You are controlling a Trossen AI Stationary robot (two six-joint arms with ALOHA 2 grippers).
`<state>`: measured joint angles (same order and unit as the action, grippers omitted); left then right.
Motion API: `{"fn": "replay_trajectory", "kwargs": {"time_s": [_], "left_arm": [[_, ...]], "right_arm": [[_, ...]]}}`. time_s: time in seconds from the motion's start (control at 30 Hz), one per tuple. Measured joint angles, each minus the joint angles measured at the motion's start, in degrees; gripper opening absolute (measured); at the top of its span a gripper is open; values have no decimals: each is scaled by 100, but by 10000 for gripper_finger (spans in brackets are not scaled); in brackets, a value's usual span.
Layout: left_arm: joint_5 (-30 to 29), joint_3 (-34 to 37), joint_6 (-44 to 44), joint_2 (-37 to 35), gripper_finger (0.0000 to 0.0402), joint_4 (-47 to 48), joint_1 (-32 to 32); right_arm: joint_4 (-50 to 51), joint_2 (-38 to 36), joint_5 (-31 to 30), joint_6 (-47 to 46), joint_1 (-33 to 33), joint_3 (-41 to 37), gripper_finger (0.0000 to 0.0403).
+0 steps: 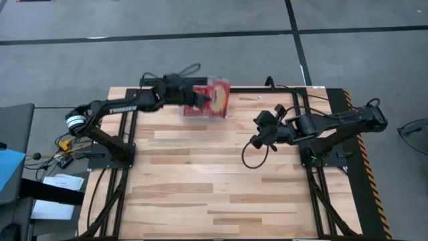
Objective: Sort popcorn bags into baskets
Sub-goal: Put the red popcorn bag into the transparent bin
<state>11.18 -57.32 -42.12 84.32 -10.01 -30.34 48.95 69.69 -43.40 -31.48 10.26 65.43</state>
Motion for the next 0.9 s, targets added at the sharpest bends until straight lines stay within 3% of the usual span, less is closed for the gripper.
{"fn": "replay_trajectory", "kwargs": {"time_s": [0.2,0.5,0.7,0.9], "left_arm": [[-145,-458,373,668,1,188,-658],[-132,-494,28,1668,1,98,-588],[-324,-493,-396,1807,8,-73,-567],[-445,-494,-578,1807,52,-2,-554]], "right_arm": [[-7,-2,30,-2,-43,0,17],[2,-2,146,-16,124,0,30],[8,-2,146,-17,136,0,26],[35,-2,146,-4,136,2,18]]}}
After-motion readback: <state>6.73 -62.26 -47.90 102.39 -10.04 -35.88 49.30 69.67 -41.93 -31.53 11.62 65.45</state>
